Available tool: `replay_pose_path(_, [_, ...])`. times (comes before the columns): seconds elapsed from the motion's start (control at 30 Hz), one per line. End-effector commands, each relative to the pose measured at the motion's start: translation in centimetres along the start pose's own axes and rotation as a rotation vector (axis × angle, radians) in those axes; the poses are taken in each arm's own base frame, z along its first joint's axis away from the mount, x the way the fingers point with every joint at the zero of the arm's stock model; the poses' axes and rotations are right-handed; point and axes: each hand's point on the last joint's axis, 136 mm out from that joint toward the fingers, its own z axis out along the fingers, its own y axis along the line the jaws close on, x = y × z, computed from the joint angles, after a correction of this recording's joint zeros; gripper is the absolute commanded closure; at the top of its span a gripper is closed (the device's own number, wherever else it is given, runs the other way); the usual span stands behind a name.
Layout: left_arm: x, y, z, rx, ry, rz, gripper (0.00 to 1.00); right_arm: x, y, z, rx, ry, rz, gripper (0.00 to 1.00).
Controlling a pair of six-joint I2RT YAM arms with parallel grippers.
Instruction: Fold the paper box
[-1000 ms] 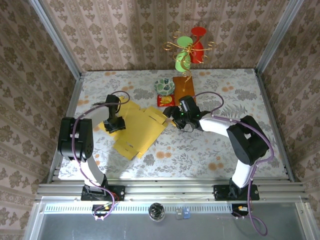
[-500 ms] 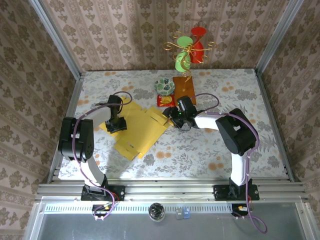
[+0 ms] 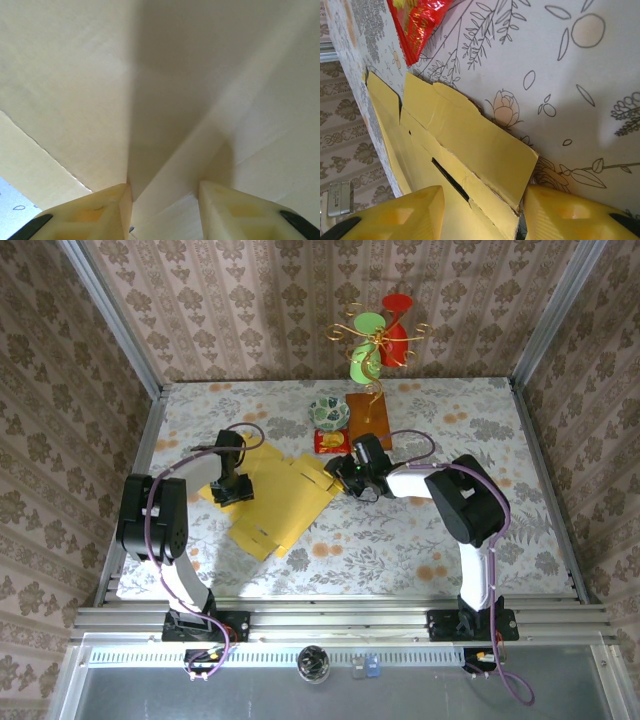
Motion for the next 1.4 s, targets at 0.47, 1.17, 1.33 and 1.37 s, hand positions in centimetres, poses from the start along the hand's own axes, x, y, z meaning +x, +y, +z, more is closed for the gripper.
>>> replay_pose_path(0.47, [2.0, -0.8, 0.5, 0.017, 0.075, 0.041, 0.56, 0.2, 1.4, -0.1, -0.045, -0.005, 0.038, 0.95])
replay_pose_path(1.17, [10.1, -11.9, -14.5, -0.043, -0.605, 0.899, 0.28, 1.1, 7.7, -5.7, 0.07, 0.018, 0.304, 1.0])
replay_pose_path(1.33, [9.7, -10.4, -13.2, -0.269, -0.592, 0.944, 0.27, 1.6, 8.5, -6.6, 0.091, 0.043, 0.318, 1.0])
replay_pose_path(1.37, [9.4, -10.1, -13.1, -0.312, -0.589, 0.939, 0.27, 1.7, 8.4, -6.6, 0.095, 0.047, 0.323, 1.0])
